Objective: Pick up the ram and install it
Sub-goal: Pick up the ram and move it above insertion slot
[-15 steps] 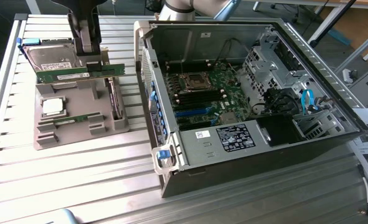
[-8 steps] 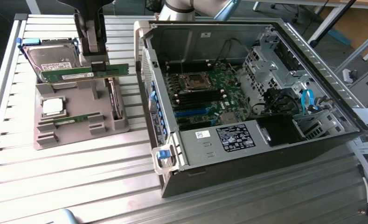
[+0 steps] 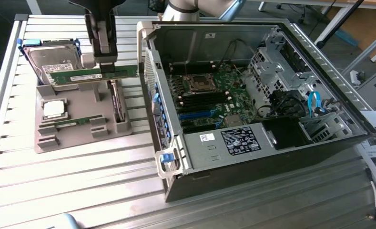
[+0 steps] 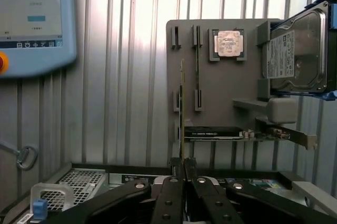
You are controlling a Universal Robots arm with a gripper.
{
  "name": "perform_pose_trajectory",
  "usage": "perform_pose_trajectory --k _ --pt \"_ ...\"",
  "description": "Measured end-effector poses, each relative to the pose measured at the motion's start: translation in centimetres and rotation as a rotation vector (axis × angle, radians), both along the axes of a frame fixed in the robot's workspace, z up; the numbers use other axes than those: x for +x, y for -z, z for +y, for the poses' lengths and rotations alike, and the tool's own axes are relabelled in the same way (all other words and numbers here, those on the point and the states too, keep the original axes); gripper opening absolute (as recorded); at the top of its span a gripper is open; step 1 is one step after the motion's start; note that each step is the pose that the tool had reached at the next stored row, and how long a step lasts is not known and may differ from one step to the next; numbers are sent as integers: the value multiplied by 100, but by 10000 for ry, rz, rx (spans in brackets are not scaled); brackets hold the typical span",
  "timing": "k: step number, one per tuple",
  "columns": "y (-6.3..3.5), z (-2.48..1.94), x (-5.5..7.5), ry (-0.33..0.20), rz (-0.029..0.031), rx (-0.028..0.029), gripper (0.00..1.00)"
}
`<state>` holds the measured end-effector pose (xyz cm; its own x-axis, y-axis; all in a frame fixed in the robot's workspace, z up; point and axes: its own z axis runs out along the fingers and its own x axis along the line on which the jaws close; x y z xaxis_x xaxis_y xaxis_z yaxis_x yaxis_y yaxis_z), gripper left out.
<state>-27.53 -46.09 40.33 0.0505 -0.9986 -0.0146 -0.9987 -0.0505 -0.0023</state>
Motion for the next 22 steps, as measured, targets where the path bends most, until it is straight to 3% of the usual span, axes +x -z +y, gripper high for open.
perform_pose_trajectory --k 22 --pt "0 -18 311 -1 6 0 12"
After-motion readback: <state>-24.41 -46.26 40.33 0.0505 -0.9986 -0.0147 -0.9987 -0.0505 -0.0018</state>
